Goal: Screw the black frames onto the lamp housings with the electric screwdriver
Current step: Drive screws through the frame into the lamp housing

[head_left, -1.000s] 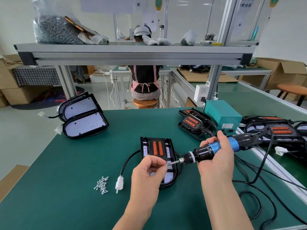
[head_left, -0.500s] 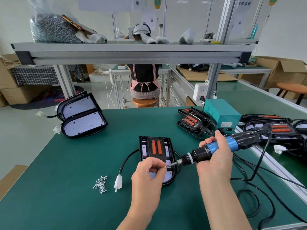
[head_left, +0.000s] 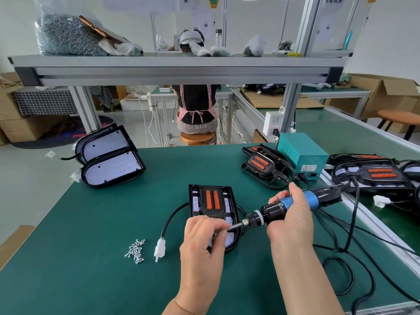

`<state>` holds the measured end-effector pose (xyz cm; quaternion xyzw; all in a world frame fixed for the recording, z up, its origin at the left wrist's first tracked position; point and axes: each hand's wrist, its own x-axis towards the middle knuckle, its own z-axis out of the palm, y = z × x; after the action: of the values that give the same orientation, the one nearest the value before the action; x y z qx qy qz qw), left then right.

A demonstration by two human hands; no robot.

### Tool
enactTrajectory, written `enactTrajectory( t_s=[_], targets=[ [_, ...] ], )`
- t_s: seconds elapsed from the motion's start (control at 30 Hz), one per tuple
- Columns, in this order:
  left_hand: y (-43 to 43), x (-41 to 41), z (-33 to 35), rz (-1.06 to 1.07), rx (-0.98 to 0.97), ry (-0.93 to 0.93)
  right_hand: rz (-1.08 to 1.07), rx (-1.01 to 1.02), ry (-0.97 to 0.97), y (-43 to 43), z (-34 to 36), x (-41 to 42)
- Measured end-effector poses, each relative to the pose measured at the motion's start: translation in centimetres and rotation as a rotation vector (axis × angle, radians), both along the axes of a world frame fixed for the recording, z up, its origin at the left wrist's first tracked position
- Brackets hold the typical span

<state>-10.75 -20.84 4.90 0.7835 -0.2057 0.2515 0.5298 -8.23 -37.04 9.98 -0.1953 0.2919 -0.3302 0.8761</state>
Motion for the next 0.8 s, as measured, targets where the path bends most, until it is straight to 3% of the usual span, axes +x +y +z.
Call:
enactTrajectory(
  t_s=[0.2, 0.5, 0.8],
  targets=[
    [-0.14, -0.10, 0.21, -0.003, -0.016, 0.022, 0.018, 0.065, -0.003, -0.04, -0.37, -0.08],
    [0.02, 0.11, 0.10, -0.008, 0.034, -0.014, -0.017, -0.027, -0.010, 0.11, -0.39, 0.35],
    [0.60, 0.76, -0.22, 0.018, -0.031, 0.125, -0.041, -0.110, -0.030, -0.66, -0.28, 0.90]
  ],
)
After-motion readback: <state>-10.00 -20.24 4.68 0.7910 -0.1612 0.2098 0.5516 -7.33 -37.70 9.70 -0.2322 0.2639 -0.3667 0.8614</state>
